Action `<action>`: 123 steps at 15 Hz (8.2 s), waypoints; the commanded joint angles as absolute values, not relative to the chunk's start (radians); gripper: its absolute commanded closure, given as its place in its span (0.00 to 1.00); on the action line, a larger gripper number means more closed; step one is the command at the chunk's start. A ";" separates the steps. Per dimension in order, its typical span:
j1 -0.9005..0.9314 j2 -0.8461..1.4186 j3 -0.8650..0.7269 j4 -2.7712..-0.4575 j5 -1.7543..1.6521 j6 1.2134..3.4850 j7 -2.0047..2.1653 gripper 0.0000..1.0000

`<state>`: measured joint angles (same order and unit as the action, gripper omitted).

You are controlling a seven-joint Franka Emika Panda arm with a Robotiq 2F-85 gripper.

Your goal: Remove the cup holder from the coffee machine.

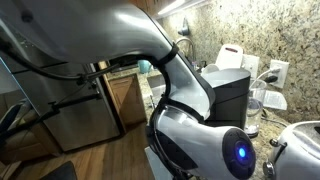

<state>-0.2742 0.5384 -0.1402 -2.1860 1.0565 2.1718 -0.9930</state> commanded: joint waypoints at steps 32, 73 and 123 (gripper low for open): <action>-0.264 0.588 -0.128 -2.137 1.137 2.244 -0.970 0.00; -0.282 0.643 -0.130 -2.065 1.027 2.169 -0.900 0.00; -0.322 0.691 -0.149 -2.041 1.190 1.974 -0.860 0.00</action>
